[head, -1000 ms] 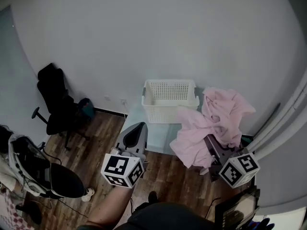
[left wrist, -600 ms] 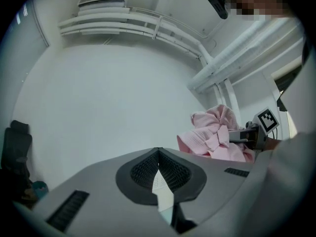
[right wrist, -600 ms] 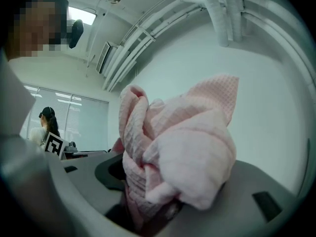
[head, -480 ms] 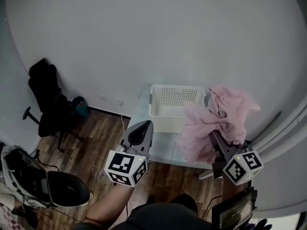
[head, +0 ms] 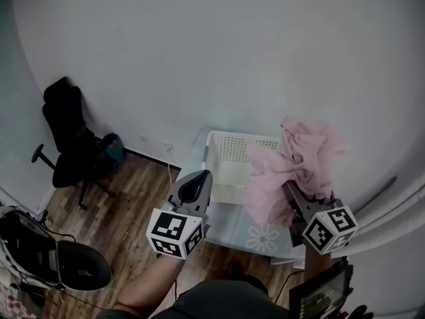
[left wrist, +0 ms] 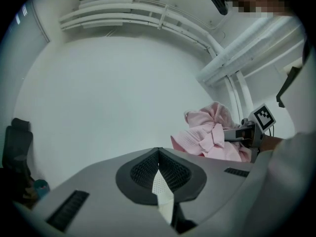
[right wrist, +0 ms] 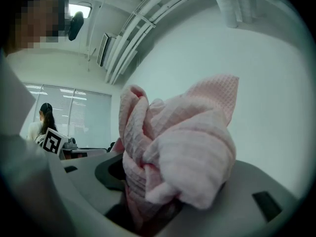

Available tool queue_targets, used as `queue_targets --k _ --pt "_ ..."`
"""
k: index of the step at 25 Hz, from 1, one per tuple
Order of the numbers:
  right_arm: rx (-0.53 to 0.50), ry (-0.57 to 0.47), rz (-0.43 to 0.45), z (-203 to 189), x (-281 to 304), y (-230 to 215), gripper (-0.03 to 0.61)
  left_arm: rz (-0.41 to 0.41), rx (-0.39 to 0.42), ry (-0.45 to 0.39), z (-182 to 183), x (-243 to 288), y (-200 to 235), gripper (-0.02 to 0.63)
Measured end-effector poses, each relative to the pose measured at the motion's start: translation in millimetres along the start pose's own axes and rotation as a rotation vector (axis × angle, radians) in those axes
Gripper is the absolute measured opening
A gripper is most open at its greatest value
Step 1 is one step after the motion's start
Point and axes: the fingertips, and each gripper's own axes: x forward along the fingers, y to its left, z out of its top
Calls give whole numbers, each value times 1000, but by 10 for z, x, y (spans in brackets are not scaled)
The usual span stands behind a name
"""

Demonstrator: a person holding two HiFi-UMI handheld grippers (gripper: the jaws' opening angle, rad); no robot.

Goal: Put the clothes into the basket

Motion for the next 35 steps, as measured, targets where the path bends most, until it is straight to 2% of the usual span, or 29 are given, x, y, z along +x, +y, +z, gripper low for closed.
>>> queue_targets --k 4,8,14,17,21,25,29,35 --pt "-29 1 76 -125 445 -563 284 57 27 -8 -126 643 58 3" --pt "-36 24 149 -173 1089 -1158 284 109 36 25 -256 1397 198 3" --pt "-97 65 217 76 1283 -1124 284 161 31 55 -50 1441 262 3" --pt "-133 102 255 -11 1606 -1277 284 190 31 93 -135 1663 370 3" --pt "-213 157 315 -359 2212 -1578 284 198 24 131 -477 2164 589 3" --pt "-263 244 404 -923 2689 -1643 284 225 16 173 -806 2424 829 3" --pt "-258 332 450 -1544 2970 -1616 284 233 1 204 -1132 2477 964 3" --pt "-343 476 544 -2230 3255 -1443 284 247 -28 227 -1338 2433 1158 3"
